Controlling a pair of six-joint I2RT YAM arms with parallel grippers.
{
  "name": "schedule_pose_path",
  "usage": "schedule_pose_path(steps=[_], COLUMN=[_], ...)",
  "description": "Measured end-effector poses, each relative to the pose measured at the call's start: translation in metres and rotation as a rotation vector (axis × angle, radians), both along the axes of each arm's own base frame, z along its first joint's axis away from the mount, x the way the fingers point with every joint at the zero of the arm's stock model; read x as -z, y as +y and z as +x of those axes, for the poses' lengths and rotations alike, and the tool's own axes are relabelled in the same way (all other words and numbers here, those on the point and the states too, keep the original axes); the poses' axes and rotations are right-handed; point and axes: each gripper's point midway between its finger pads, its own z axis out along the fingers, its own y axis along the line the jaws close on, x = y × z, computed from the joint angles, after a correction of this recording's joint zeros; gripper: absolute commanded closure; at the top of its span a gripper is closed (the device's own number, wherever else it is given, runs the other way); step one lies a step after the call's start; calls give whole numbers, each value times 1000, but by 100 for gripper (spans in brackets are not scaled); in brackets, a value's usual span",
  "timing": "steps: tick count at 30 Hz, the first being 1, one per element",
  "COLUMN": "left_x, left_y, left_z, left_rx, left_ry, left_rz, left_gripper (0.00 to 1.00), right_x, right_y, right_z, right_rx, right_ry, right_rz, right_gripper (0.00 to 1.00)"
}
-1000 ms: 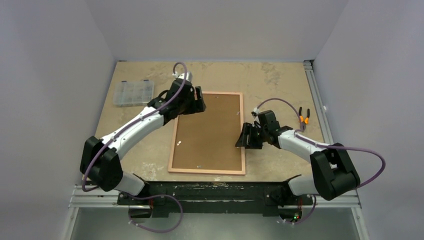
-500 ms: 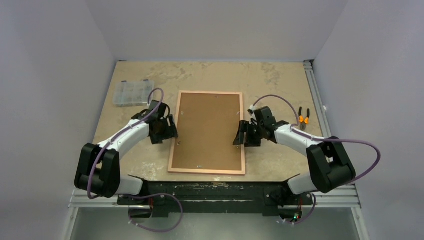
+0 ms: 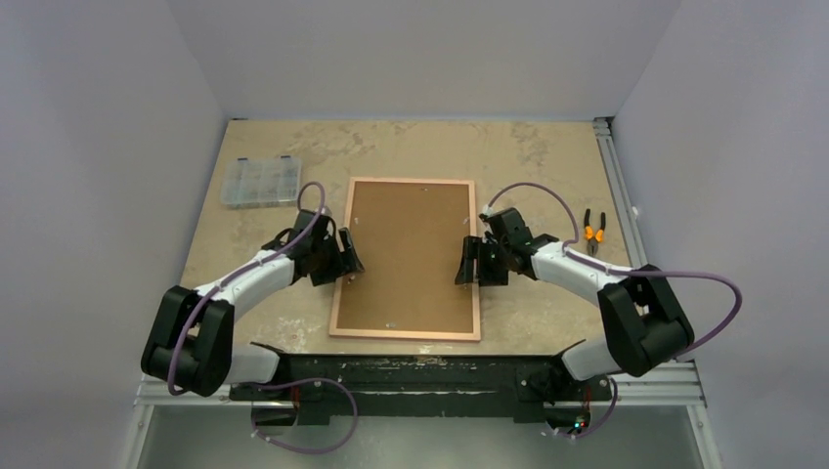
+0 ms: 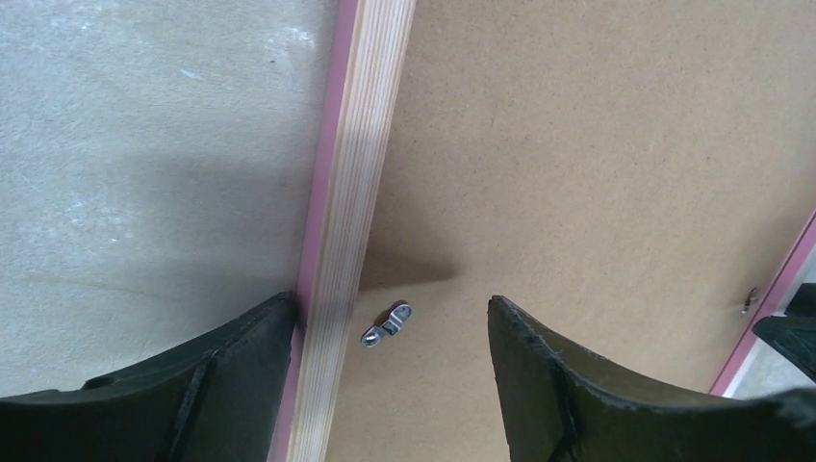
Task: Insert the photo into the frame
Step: Install the photo frame at the center of the board.
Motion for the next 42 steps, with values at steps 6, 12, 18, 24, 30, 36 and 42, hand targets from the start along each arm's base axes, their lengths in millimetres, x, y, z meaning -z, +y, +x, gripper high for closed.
schedule_pose_path(steps=[6, 12, 18, 24, 30, 36, 42], left_x=[-1, -2, -2, -1, 0, -1, 0], left_y=[-16, -23, -26, -26, -26, -25, -25], left_z=[-4, -8, -11, -11, -12, -11, -12], left_rx=[13, -1, 5, 5, 5, 4, 12], left_ry=[-62, -64, -59, -57, -54, -49, -49], left_rz=[2, -23, -30, -28, -26, -18, -5], left_gripper=[30, 30, 31, 32, 33, 34, 34], right_x=[1, 3, 4, 6, 5, 5, 5], right_y=[-14, -25, -32, -35, -40, -41, -41], right_z=[5, 7, 7, 9, 10, 11, 11], right_rx=[17, 20, 11, 3, 13, 31, 34], right_ry=[-30, -43, -40, -41, -43, -43, -42], right_rz=[-87, -161, -228, -286, -325, -333, -331], right_gripper=[39, 41, 52, 61, 80, 100, 100])
